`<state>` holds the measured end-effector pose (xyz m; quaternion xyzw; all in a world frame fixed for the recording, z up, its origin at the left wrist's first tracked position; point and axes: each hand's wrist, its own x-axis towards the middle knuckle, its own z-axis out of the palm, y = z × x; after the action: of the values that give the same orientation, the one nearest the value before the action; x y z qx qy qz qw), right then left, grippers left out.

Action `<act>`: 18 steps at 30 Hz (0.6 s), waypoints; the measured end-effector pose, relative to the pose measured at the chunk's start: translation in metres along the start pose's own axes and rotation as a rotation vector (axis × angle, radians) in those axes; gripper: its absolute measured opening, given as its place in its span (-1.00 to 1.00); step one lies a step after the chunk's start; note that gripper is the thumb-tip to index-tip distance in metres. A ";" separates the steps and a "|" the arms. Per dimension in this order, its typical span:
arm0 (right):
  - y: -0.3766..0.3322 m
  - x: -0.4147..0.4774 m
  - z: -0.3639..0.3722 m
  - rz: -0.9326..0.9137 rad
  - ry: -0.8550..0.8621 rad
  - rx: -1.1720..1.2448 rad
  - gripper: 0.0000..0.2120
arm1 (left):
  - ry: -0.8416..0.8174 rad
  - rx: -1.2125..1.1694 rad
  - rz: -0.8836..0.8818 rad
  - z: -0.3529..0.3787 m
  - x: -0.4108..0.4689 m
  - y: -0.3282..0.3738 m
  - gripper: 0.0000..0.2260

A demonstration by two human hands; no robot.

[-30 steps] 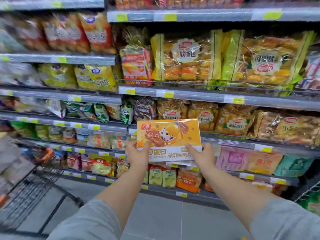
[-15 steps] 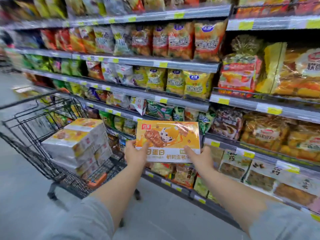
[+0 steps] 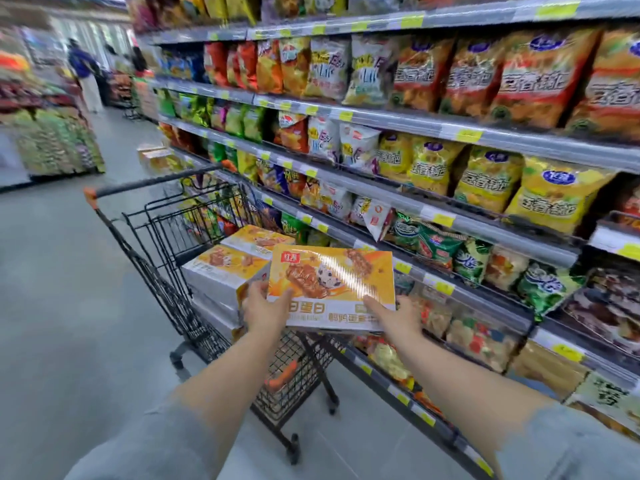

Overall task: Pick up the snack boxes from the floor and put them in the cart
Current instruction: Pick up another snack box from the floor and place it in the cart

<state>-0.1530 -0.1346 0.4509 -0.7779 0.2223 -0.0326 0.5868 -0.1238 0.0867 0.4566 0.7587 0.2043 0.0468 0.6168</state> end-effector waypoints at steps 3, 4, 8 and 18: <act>-0.016 0.031 0.040 -0.018 -0.018 -0.027 -0.02 | 0.034 -0.015 -0.022 -0.009 0.040 0.007 -0.56; -0.026 0.041 0.054 -0.025 -0.035 -0.032 -0.08 | 0.051 -0.003 -0.005 -0.011 0.061 0.009 -0.56; -0.045 0.086 0.103 0.002 -0.054 -0.040 -0.34 | 0.075 0.031 -0.023 -0.019 0.131 0.015 -0.56; -0.087 0.158 0.191 0.031 -0.089 -0.110 -0.68 | 0.098 0.151 -0.101 -0.038 0.259 0.016 -0.50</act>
<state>0.0752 -0.0046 0.4394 -0.8062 0.2092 0.0235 0.5530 0.1047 0.2141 0.4342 0.7887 0.2750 0.0372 0.5486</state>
